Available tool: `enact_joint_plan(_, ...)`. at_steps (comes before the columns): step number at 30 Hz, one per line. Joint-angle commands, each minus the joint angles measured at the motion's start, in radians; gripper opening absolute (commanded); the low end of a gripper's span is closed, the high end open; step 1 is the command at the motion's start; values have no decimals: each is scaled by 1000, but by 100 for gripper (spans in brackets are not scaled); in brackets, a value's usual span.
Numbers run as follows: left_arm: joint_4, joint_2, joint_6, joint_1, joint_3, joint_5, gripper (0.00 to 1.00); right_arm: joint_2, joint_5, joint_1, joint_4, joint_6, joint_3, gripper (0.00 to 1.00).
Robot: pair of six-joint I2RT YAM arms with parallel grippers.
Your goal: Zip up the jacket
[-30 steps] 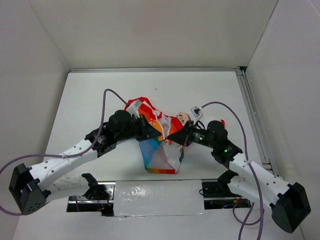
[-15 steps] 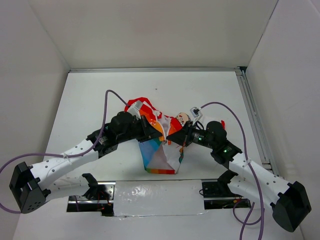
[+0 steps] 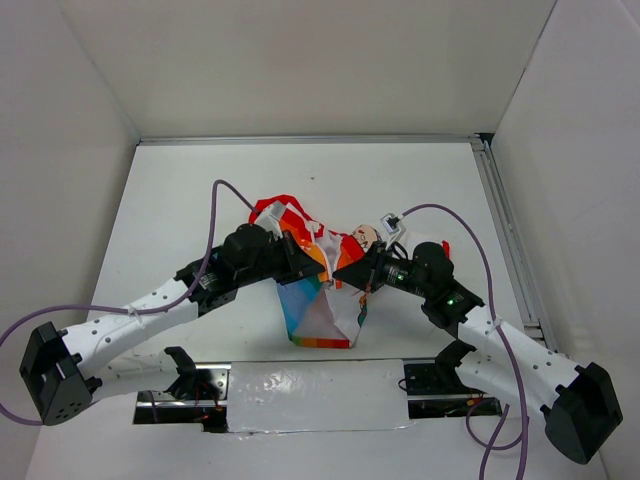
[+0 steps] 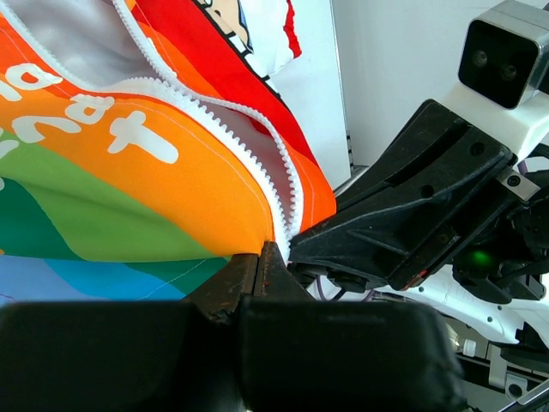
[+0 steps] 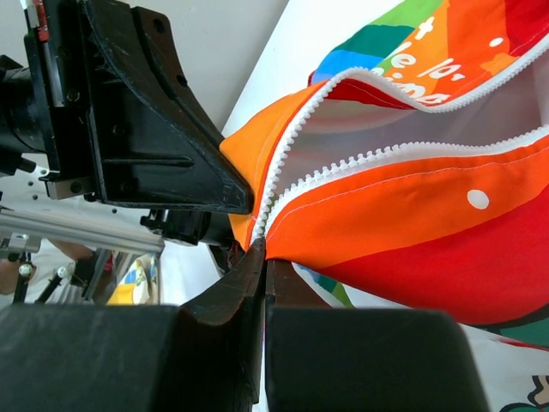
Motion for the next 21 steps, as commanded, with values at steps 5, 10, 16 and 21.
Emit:
enact_joint_plan(5, 27, -12, -4, -8, 8, -36, 0, -3, -43, -16, 78, 10, 4, 0)
enact_joint_plan(10, 40, -33, 8, -8, -1, -31, 0, -6, -66, -43, 60, 8, -2, 0)
enact_joint_plan(16, 66, -18, 19, -8, -1, 12, 0, 18, -98, -43, 86, 14, 4, 0)
enact_joint_plan(21, 67, -12, 23, -8, 5, 16, 0, 20, -94, -43, 109, 23, 1, 0)
